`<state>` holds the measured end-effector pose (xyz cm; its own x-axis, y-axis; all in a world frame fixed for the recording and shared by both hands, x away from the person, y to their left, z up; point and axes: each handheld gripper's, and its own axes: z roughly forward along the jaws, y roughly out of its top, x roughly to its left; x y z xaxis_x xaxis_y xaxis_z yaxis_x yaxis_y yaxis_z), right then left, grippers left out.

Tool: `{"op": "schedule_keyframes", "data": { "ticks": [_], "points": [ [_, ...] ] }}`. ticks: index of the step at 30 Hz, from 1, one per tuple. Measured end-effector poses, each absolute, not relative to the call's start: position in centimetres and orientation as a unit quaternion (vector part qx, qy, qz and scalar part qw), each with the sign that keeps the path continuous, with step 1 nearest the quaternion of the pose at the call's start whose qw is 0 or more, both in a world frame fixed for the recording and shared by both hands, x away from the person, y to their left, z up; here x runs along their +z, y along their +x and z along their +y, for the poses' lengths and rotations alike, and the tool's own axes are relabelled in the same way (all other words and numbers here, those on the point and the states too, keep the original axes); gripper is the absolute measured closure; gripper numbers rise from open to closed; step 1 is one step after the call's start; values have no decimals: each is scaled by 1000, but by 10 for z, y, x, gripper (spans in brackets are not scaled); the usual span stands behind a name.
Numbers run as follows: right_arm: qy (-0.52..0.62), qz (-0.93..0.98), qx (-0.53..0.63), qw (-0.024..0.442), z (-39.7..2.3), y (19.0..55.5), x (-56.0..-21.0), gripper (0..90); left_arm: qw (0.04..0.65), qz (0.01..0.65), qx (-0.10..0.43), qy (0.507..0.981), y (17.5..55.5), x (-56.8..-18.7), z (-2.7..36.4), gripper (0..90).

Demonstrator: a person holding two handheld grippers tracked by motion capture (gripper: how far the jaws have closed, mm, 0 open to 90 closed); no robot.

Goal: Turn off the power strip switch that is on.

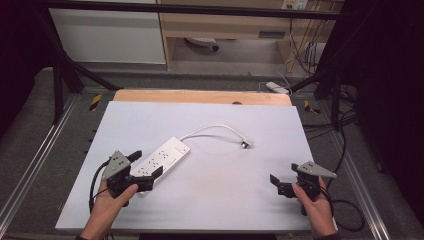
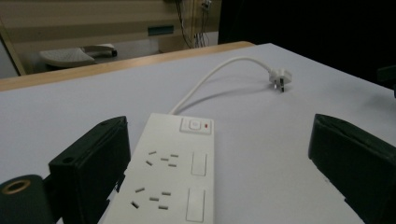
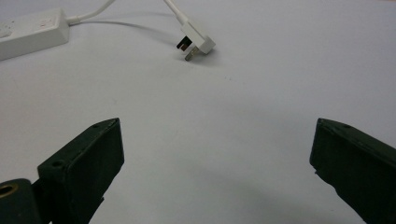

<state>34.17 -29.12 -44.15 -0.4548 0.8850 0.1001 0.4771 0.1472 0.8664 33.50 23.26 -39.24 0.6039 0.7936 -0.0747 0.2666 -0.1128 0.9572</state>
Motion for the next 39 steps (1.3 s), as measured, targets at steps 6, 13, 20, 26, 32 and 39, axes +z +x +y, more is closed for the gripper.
{"op": "schedule_keyframes", "data": {
  "ticks": [6, 13, 20, 26, 32, 39],
  "points": [
    [472, 722, 453, 226, -292, 342, -441, 33, 563, 390, 250, 684, 331, -374, 245, 55],
    [471, 722, 453, 227, -292, 342, -442, 33, 571, 401, 258, 668, 326, -364, 263, 55],
    [472, 722, 453, 227, -292, 342, -441, 33, 581, 412, 284, 642, 320, -357, 284, 62],
    [471, 721, 454, 228, -292, 341, -441, 33, 580, 417, 290, 637, 314, -356, 299, 59],
    [470, 721, 454, 228, -292, 342, -441, 33, 578, 430, 297, 627, 305, -358, 318, 57],
    [470, 722, 453, 229, -292, 342, -441, 33, 562, 444, 288, 636, 302, -374, 330, 55]
  ]
}}
